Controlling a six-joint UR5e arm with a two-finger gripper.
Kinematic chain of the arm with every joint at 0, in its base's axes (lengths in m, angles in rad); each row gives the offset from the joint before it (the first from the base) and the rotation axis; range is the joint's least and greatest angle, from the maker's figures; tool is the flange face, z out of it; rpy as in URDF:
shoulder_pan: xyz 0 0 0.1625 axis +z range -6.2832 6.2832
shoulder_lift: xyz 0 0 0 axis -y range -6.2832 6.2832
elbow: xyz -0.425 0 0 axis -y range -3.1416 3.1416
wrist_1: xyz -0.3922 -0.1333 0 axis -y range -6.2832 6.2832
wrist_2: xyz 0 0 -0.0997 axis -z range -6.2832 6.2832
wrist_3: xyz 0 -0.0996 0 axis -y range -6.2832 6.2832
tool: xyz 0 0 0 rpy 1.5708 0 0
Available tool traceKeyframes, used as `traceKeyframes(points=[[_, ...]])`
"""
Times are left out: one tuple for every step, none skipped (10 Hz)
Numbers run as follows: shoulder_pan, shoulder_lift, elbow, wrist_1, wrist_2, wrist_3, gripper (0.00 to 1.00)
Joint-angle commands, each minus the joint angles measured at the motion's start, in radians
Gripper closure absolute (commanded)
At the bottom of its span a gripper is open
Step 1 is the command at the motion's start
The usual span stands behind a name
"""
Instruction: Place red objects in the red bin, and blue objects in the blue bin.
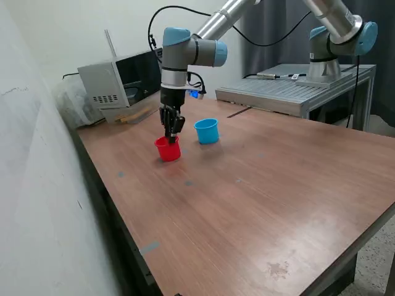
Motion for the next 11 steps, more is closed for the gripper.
traceKeyframes(points=[[-0.089, -0.007, 0.015, 0.006, -0.007, 0.000, 1.00], [-0.113, -0.007, 0.015, 0.006, -0.005, 0.000, 1.00], [-0.124, -0.007, 0.015, 0.006, -0.005, 0.000, 1.00], [-0.126, -0.007, 0.015, 0.006, -0.005, 0.000, 1.00], [-0.126, -0.007, 0.018, 0.006, -0.005, 0.000, 1.00], [-0.124, -0.007, 0.024, 0.008, -0.005, 0.000, 1.00], [-0.124, -0.007, 0.029, 0.006, -0.005, 0.000, 1.00], [-0.126, -0.009, 0.031, 0.008, -0.007, 0.000, 1.00], [-0.124, -0.009, 0.031, 0.012, -0.007, 0.000, 0.00], [-0.124, -0.009, 0.031, 0.020, -0.007, 0.000, 0.00], [-0.124, -0.010, 0.031, 0.020, -0.007, 0.000, 0.00]])
